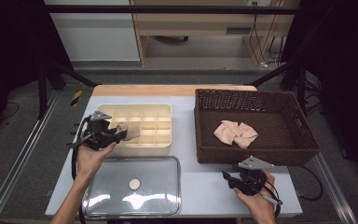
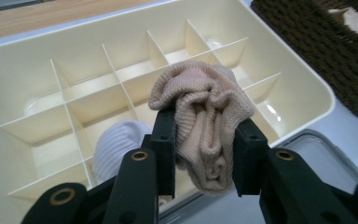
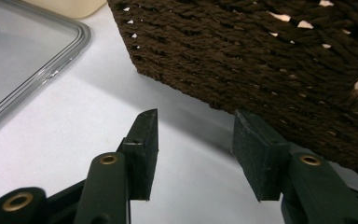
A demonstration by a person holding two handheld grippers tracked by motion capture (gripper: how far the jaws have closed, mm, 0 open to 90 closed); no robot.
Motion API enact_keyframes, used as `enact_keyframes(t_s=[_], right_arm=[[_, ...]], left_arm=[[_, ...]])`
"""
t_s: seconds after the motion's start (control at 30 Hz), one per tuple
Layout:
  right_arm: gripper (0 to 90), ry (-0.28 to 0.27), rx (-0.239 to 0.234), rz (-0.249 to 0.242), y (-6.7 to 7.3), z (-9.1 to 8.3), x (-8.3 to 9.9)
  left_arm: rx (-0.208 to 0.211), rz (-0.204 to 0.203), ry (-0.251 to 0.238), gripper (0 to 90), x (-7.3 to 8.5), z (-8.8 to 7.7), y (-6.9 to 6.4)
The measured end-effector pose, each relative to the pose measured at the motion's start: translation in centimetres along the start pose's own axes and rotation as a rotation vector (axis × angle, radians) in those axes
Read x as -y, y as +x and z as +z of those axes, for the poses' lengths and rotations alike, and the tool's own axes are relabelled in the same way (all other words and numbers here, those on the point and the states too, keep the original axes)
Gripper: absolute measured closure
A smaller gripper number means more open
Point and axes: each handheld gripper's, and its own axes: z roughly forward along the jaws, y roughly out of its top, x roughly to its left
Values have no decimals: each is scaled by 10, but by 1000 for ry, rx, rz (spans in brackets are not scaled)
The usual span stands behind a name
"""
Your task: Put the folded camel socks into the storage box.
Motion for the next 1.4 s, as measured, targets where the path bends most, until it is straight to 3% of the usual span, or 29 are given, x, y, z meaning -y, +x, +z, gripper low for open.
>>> enact_keyframes(t_s=[0.23, 0.3, 0.43, 0.7, 0.73, 0.93, 1.07, 1.17, 1.23, 1.3, 1.4], right_arm=[[517, -2, 1, -5, 0, 0, 0], [518, 2, 1, -2, -1, 1, 0], [520, 6, -6, 1, 0, 1, 0], [521, 12, -9, -7, 1, 4, -1], [522, 12, -9, -6, 2, 4, -1], [528, 14, -13, -17, 3, 5, -1], [528, 15, -14, -21, 3, 6, -1], [521, 19, -17, -18, 3, 5, -1], [518, 18, -16, -19, 3, 6, -1], [518, 17, -17, -20, 3, 6, -1], [521, 17, -18, -21, 3, 6, -1]], left_arm=[[-25, 13, 69, 664, 2, 10, 7], [-44, 35, 112, 665, 3, 12, 6], [-30, 51, 180, 669, 5, 16, 5], [-69, 80, 254, 674, 0, 28, -5], [-77, 83, 285, 674, -3, 36, -9], [-107, 76, 356, 674, -4, 63, -16], [-74, 71, 326, 645, -3, 66, -14], [-27, 41, 252, 555, -1, 58, -12], [-15, 42, 215, 536, 0, 53, -10], [3, 34, 175, 561, 2, 50, -9], [-4, 41, 136, 664, 4, 50, -11]])
